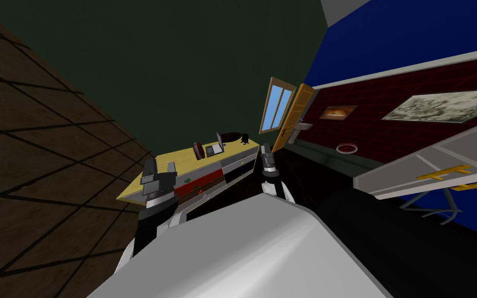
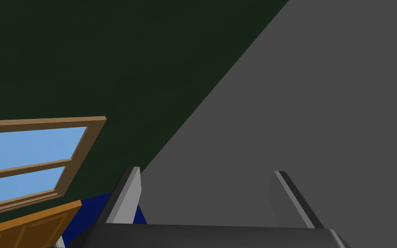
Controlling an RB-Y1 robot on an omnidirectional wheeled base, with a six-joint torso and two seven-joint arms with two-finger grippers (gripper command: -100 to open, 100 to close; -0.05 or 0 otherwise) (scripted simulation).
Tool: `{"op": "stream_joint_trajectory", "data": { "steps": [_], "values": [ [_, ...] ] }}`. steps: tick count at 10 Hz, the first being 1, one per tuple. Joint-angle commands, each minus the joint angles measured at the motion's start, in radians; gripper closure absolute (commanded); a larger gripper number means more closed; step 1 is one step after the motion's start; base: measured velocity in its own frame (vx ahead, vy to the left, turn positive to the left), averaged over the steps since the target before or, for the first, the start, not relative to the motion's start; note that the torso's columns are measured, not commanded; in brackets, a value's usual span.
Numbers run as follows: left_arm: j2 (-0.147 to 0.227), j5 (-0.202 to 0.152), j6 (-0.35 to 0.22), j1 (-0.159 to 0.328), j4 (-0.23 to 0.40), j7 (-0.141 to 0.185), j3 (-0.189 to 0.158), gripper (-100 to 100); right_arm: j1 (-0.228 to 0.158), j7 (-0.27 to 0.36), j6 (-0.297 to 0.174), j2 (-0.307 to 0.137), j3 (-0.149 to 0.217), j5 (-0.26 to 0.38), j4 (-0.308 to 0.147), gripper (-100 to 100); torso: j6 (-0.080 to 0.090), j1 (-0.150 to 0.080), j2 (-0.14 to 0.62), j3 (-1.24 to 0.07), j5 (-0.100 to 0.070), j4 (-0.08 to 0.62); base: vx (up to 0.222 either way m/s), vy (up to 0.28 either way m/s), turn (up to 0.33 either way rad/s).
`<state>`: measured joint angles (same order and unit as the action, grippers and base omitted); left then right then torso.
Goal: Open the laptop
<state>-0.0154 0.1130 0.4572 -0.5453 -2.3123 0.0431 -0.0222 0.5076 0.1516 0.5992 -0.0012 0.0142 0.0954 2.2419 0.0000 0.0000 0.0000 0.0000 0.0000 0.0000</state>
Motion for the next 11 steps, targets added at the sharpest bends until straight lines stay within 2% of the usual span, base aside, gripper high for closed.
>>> {"op": "stream_joint_trajectory", "data": {
  "steps": [1,9,10,11],
  "values": [
    [0.000,0.000,0.000,0.000,0.000,0.000,0.000,0,0.000,0.000,0.000,0.000,0.000,0.000,0.000,0,0.000,0.000,0.040,-0.082,0.000,0.041,0.000,0.000,0.000],
    [0.000,0.000,0.000,0.000,0.000,0.000,0.000,0,0.000,0.000,0.000,0.000,0.000,0.000,0.000,0,0.000,0.000,0.618,-1.234,0.000,0.617,0.000,0.000,0.000],
    [0.036,0.001,-0.003,0.000,0.000,-0.001,0.000,-100,0.000,0.000,0.000,0.000,0.000,0.000,0.000,0,0.000,0.000,0.691,-1.382,0.000,0.691,0.011,-0.005,-0.006],
    [0.061,0.003,-0.006,0.000,0.000,-0.001,0.000,-100,0.000,0.000,0.000,0.000,0.000,0.000,0.000,0,0.000,0.000,0.725,-1.451,0.000,0.724,0.014,-0.009,-0.011]
  ]
}}
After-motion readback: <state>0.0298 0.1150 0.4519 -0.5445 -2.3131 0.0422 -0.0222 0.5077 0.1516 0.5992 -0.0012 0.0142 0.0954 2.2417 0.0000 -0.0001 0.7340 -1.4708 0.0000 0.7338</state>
